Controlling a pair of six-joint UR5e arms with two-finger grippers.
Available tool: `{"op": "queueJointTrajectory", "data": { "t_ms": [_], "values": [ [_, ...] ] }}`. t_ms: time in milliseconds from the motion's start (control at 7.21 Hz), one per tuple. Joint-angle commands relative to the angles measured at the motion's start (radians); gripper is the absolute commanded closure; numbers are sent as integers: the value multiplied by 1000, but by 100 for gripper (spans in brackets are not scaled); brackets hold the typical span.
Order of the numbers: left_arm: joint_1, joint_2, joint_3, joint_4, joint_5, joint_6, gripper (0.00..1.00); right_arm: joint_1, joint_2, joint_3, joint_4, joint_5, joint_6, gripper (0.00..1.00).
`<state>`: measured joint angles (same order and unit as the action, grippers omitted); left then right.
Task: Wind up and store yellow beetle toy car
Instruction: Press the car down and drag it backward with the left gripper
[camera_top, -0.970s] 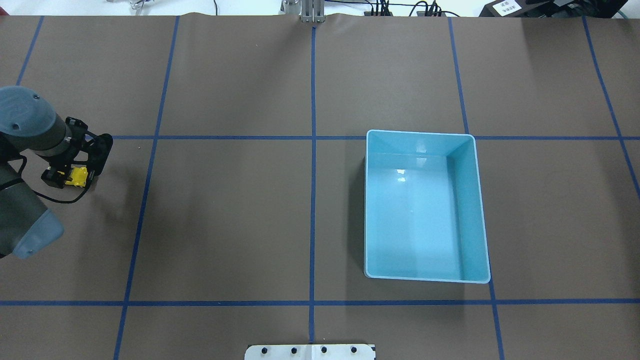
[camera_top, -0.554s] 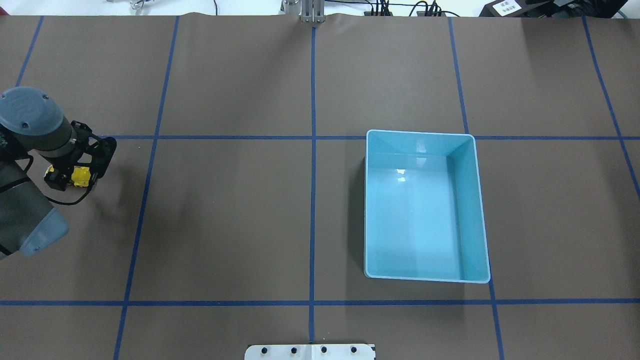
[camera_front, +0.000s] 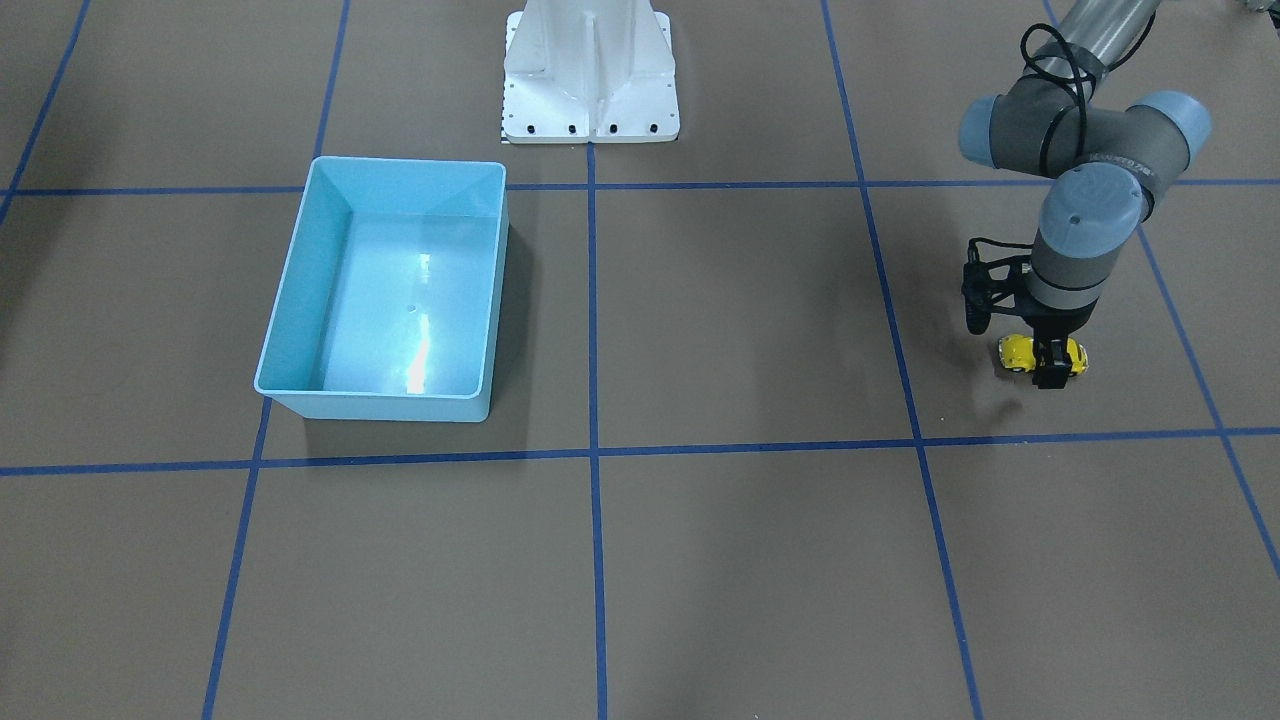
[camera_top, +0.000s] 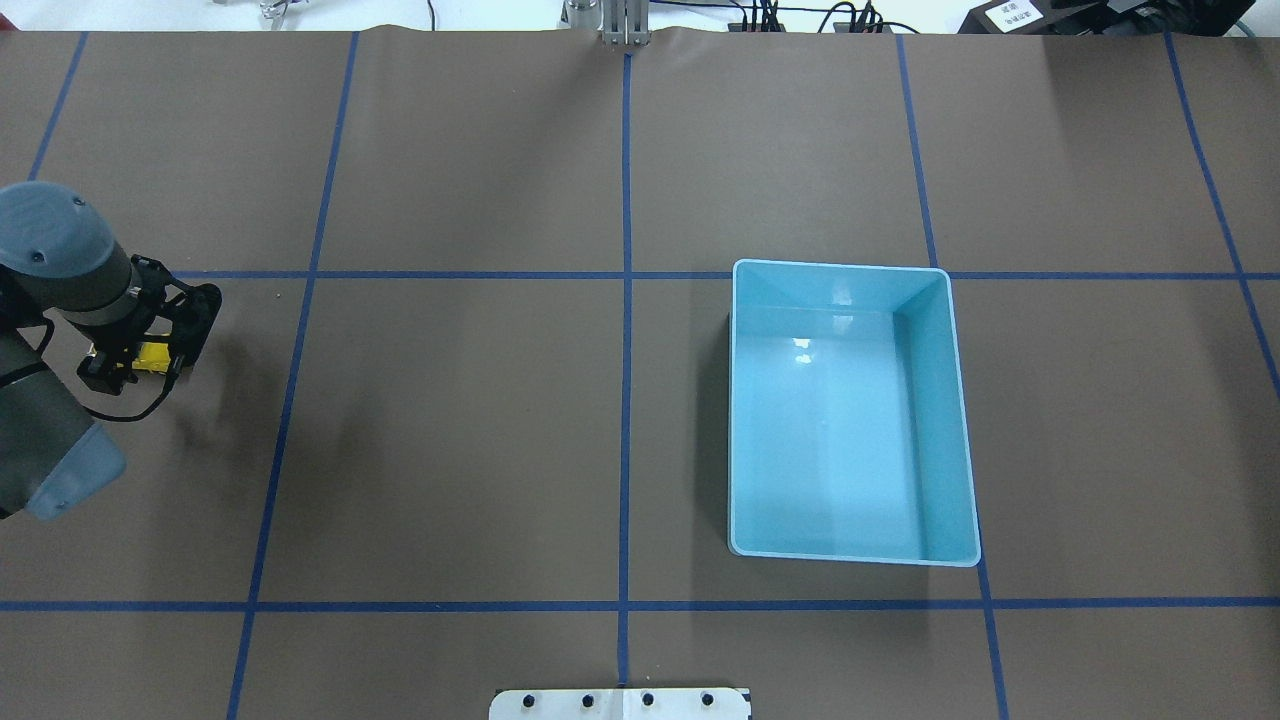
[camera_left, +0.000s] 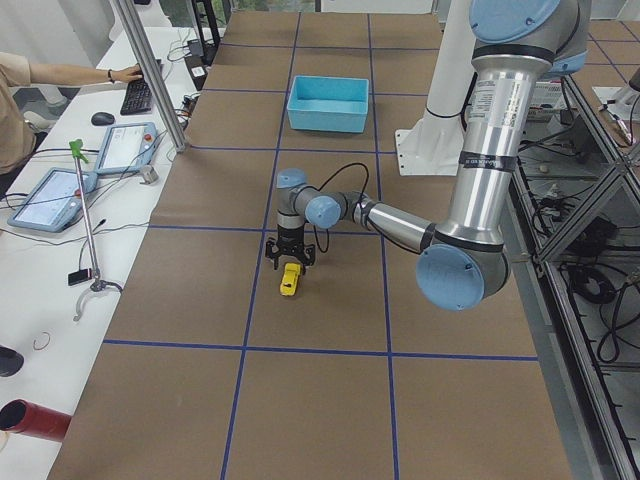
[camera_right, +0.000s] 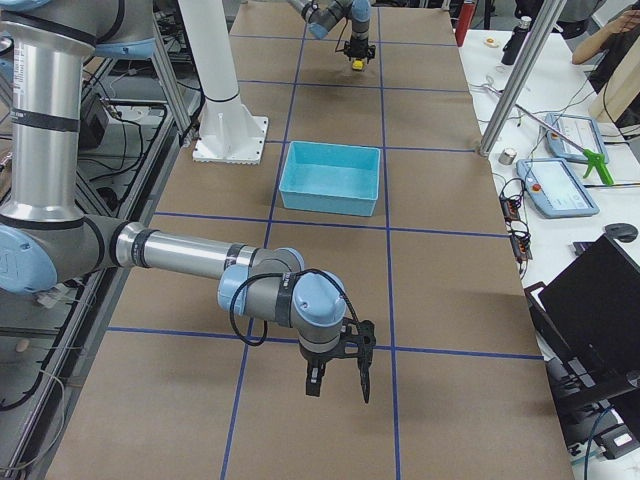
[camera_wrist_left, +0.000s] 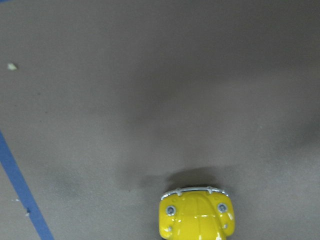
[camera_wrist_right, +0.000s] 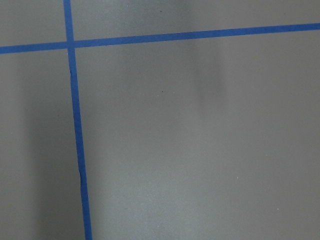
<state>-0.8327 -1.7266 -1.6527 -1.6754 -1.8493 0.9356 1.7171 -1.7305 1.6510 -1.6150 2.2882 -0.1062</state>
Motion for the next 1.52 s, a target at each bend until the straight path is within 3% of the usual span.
{"op": "queueJointTrajectory", "data": {
  "t_ms": [0,139,277,416,693,1109,1386],
  "values": [
    [3,2,14,-9,-8,-1,20,2,-1,3,1,2,-1,0],
    [4,-2,17,-13,-19,-1,24,-1,-1,3,1,2,-1,0],
    [4,-8,25,-20,-36,0,38,2,-1,3,1,2,-1,0],
    [4,-11,27,-47,-36,-1,69,2,-1,3,1,2,-1,0],
    [4,-21,24,-66,-36,0,100,2,3,1,1,1,-1,0],
    [4,-24,-48,-69,-62,-3,100,-1,6,-4,1,-1,-3,0],
    [9,-83,-38,-46,-68,-48,100,-1,8,-5,0,-1,-3,0]
  ]
}}
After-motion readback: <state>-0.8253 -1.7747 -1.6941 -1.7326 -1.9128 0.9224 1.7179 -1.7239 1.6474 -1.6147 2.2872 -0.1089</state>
